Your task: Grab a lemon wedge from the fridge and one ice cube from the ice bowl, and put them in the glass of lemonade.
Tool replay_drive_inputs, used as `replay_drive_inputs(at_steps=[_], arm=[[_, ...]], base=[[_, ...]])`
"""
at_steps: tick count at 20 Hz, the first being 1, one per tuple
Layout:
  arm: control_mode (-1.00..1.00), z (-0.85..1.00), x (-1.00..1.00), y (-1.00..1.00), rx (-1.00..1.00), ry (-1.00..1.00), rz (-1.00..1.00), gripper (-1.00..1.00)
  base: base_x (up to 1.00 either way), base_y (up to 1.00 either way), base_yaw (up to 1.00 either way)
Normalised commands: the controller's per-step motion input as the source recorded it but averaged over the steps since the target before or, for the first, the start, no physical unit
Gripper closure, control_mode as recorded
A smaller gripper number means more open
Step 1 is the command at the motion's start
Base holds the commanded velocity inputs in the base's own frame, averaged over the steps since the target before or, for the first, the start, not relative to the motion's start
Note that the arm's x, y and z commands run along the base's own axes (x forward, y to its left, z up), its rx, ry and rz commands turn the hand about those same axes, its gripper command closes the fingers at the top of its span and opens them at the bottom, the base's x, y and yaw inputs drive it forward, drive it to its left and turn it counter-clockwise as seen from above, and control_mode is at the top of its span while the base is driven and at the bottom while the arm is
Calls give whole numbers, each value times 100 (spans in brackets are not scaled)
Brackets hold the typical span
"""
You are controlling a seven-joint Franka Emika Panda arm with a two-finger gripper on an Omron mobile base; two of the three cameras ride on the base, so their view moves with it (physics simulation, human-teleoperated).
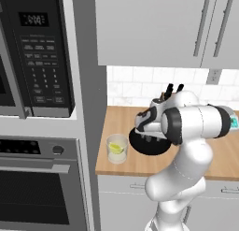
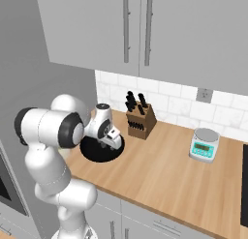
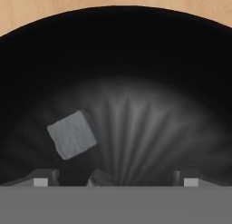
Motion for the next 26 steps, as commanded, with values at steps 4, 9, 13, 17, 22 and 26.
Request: replay_drive_inputs(at_steps=[4,9,13,17,22,26], arm=[[-100,-8,-2,0,0,0,0,-100],[-100,-14,0,0,0,0,0,-100],[-100,-4,0,0,0,1,0,-100],[-100,-2,0,0,0,3,0,100],[-100,0,0,0,0,3,0,100],[-100,0,0,0,0,7,0,100]], base=[[0,0,0],[0,0,0],[0,0,0],[0,0,0],[0,0,0],[0,0,0]])
